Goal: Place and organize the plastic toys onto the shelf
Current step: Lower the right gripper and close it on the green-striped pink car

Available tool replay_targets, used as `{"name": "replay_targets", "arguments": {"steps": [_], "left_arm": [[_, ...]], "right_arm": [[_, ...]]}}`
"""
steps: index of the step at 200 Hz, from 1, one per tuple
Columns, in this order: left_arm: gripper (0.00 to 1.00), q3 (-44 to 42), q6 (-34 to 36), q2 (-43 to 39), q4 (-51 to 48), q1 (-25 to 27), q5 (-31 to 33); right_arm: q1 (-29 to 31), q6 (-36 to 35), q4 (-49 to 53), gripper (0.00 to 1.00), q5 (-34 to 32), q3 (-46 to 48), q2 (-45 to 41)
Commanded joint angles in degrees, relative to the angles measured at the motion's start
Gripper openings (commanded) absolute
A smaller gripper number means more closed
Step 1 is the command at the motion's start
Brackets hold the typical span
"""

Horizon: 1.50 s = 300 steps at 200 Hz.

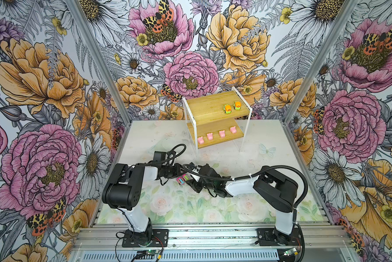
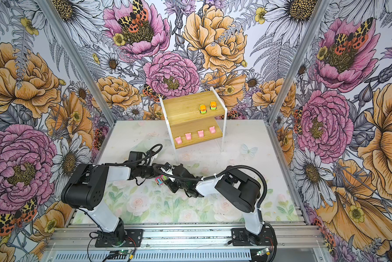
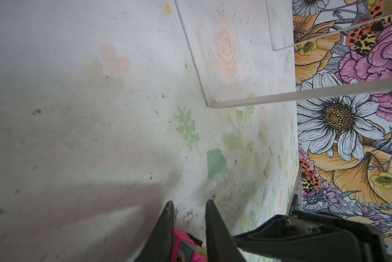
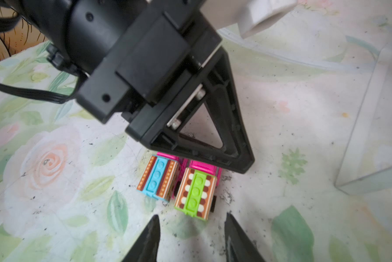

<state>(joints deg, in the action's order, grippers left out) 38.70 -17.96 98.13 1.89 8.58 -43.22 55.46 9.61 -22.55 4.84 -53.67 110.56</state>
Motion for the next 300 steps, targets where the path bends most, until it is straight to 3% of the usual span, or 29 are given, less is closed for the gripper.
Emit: {"name": "replay_targets", "arguments": {"steps": [1,250,300], "left_arm": [[0.26,1.4,1.6,0.6,-0.6,0.6,-2.3],[0.25,1.6,2.4,1.0,-0.4,1.4,-5.2],[0.26,1.6,2.2,1.2,-0.3,1.0,-4.8]], "right_arm": [[-0.3,0.7,0.3,0.48,0.7,-1.8,1.7],[-2.3,4.7,0.3,0.46,1.0,-6.7,7.2],[-2.5,4.4,0.3,0.3,3.3,-6.6,7.4]]}}
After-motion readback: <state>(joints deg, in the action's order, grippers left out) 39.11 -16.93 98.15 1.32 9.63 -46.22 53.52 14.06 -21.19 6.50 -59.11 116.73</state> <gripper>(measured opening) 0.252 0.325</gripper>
